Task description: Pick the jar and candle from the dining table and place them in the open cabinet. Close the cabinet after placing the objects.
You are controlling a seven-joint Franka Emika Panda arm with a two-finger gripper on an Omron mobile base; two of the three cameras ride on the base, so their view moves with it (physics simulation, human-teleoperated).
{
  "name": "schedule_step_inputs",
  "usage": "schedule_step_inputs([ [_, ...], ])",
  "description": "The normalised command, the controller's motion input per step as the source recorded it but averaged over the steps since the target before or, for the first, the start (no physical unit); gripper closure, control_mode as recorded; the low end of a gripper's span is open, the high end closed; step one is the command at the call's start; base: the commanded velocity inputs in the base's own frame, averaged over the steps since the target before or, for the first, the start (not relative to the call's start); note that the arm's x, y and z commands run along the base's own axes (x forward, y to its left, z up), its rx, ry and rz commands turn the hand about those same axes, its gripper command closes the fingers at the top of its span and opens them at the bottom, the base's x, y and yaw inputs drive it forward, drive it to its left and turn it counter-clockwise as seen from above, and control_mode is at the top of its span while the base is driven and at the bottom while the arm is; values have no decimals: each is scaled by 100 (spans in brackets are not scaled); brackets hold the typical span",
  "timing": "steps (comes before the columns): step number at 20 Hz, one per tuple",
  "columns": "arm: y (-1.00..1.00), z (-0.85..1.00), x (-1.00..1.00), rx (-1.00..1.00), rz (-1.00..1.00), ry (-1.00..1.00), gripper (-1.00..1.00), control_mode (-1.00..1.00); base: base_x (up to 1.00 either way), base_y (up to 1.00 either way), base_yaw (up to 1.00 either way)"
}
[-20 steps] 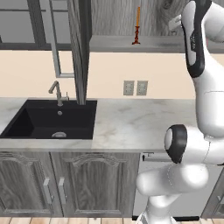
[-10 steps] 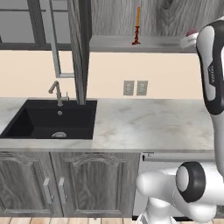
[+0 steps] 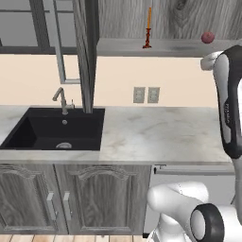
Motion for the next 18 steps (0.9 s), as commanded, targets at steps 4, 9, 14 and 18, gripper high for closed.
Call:
schedule_step_inputs([
  [4,0,-71,-19,-2,-34,26,-100,-100,0,0,0],
  [9,1,-61,-25,0,-25,23,-100,-100,0,0,0],
  [14,0,-8,-47,3,-9,7,-100,-100,0,0,0],
  [18,0,0,-61,7,0,0,-100,-100,0,0,0],
])
